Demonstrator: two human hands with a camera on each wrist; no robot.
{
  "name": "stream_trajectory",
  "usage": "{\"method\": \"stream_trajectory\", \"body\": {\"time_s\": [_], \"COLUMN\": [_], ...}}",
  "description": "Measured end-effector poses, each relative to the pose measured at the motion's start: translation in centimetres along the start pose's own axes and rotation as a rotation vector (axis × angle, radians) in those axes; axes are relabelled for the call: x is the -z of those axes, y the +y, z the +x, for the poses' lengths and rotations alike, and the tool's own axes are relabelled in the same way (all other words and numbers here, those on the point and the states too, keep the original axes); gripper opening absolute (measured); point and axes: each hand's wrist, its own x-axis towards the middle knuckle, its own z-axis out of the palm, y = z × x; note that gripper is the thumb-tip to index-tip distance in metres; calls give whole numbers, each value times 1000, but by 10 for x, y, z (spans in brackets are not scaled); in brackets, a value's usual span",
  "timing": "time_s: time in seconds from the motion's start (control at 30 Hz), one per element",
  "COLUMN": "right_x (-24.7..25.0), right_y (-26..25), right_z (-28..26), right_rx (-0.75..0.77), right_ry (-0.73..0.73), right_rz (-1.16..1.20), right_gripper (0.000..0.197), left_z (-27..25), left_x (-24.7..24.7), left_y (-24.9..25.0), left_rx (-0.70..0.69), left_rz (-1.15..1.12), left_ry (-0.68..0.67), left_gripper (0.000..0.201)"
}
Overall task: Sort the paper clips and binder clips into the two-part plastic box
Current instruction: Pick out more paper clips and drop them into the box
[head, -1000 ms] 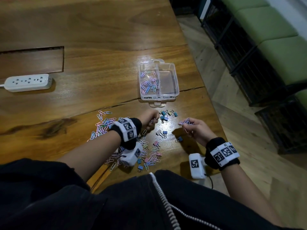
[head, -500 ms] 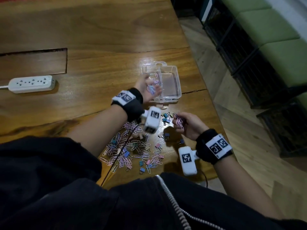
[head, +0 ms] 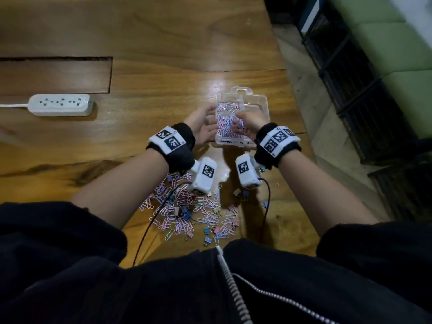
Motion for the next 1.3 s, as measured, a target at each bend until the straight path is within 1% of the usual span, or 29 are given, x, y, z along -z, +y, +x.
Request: {"method": "stream_trajectory", "body": {"time_s": [0.07,0.1,0.17,0.23,0.3,0.37,0.43,0.5,0.6,0.67,0.77,0.83,0.9,1.0,1.07,1.1,1.17,1.23,1.3], "right_x": [-5,-7,-9,-6,2,14,30,47,66,71,71,72,73,67,52,43,27,20,23], "right_y": [3,5,7,9,14,25,43,65,102,128,154,161,162,161,159,160,163,165,164], "right_z": [6,5,-1,-10,-23,-40,-57,-73,-89,-95,-99,-100,-100,-98,-97,-97,-95,-92,-90], "right_rx": [6,12,38,104,179,216,208,193,102,45,48,59,75,140,252,314,379,394,357], "right_ry": [-18,-37,-61,-42,4,35,63,149,256,258,260,291,337,403,389,342,220,162,159], "right_rz": [-52,-70,-76,-82,-92,-91,-114,-210,-403,-504,-686,-700,-704,-810,-908,-952,-1024,-1079,-1054], "right_gripper": [42,47,50,47,38,27,23,26,23,25,27,26,23,25,28,30,28,23,18], "left_z": [-4,-6,-8,-11,-18,-23,-26,-25,-24,-24,-25,-27,-30,-34,-36,-36,-37,-38,-39], "left_x": [10,17,33,45,52,56,59,60,60,60,62,66,69,73,73,73,72,69,69], "left_y": [-4,-8,-17,-29,-42,-54,-64,-71,-81,-86,-91,-93,-93,-95,-96,-96,-96,-92,-88], "left_rx": [-44,-42,-4,1,-67,-124,-177,-231,-247,-266,-319,-336,-320,-326,-329,-319,-302,-282,-212], "left_rz": [174,266,420,610,888,1100,1332,1587,1784,1819,1800,1765,1743,1757,1747,1719,1609,1446,1212], "left_ry": [98,118,109,88,91,51,-20,-81,-138,-132,-73,-40,-36,-34,-32,-29,11,78,104], "left_gripper": [23,17,13,13,23,34,44,54,60,59,46,33,27,27,27,27,27,24,23]}}
